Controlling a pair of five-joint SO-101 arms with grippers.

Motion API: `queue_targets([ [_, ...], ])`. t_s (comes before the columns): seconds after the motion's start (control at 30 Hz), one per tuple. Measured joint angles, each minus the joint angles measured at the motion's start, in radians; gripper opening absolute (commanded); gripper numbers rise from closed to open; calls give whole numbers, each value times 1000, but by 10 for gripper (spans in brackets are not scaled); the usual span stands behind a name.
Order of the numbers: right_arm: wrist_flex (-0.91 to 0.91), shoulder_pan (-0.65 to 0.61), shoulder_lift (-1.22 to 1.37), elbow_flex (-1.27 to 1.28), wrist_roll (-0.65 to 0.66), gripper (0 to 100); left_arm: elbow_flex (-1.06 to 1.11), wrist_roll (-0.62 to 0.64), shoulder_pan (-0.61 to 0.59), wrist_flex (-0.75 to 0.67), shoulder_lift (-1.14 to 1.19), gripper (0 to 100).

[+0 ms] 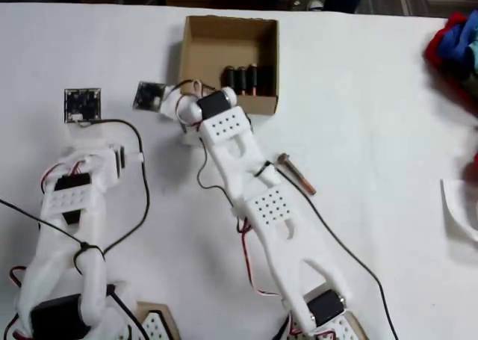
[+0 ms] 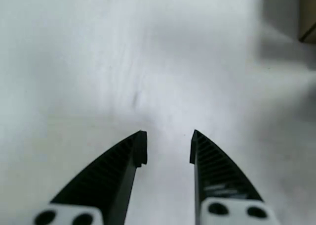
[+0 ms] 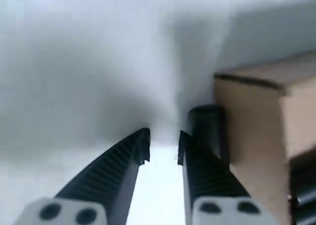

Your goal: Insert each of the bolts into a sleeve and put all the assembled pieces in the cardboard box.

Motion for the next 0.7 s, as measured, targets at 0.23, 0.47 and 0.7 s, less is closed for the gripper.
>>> queue_targets([
  [0.23, 146, -3, -12, -43, 77, 91, 0, 0, 0, 0, 0, 160],
  [0.47, 153, -3, -91, -41, 80, 91, 0, 0, 2, 0, 0, 160],
  [0.7, 44, -2, -84, -29, 80, 94, 0, 0, 2, 0, 0, 160],
])
